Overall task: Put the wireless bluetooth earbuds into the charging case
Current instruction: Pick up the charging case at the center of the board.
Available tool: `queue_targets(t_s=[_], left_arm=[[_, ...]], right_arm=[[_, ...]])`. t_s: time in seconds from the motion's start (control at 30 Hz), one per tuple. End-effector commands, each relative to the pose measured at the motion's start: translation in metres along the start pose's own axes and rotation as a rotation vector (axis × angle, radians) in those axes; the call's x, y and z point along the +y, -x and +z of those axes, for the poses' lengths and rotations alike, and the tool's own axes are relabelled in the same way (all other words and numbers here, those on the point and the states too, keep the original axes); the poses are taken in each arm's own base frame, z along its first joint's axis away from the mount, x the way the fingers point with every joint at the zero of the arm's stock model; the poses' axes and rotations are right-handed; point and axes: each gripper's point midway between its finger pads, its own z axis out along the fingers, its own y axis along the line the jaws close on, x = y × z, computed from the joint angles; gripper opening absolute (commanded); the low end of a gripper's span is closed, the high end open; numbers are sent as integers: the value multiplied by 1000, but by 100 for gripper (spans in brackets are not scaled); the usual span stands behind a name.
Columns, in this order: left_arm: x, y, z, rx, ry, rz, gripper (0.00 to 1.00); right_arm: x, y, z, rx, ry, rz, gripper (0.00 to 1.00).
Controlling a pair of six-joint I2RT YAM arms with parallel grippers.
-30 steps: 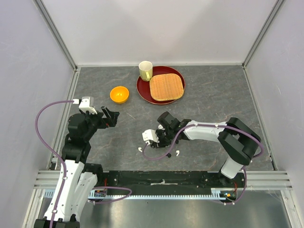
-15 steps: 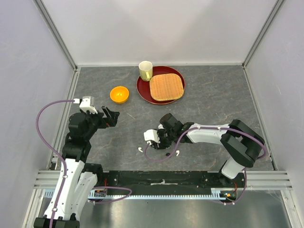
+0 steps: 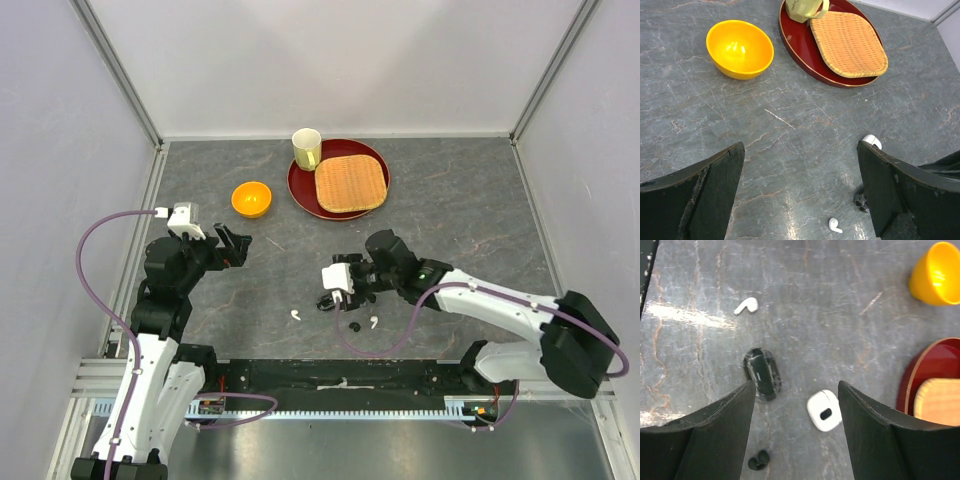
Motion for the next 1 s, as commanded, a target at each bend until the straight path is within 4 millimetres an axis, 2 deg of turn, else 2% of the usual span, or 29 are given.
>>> queue_targets(t_s=[0.0, 0.1, 0.33, 0.4, 0.53, 0.7, 0.97], left_arm=[[-5, 12, -2, -29, -24, 21, 100], [-6, 11, -3, -29, -26, 21, 100], [-6, 12, -3, -30, -30, 22, 100], [-6, 11, -3, -30, -26, 22, 100], [-5, 12, -3, -31, -25, 21, 100], [-5, 12, -3, -31, -23, 21, 100], [-5, 13, -3, -32, -24, 23, 100]], right_arm=[[-11, 0, -17, 2, -71, -17, 74], [-14, -7, -21, 22, -82, -1, 74], [3, -26, 5, 55, 54, 32, 73], [3, -23, 10, 37, 81, 24, 73], [7, -31, 24, 42, 135, 30, 73], [8, -35, 34, 45, 175, 20, 73], [25, -48, 47, 67, 288, 61, 70]])
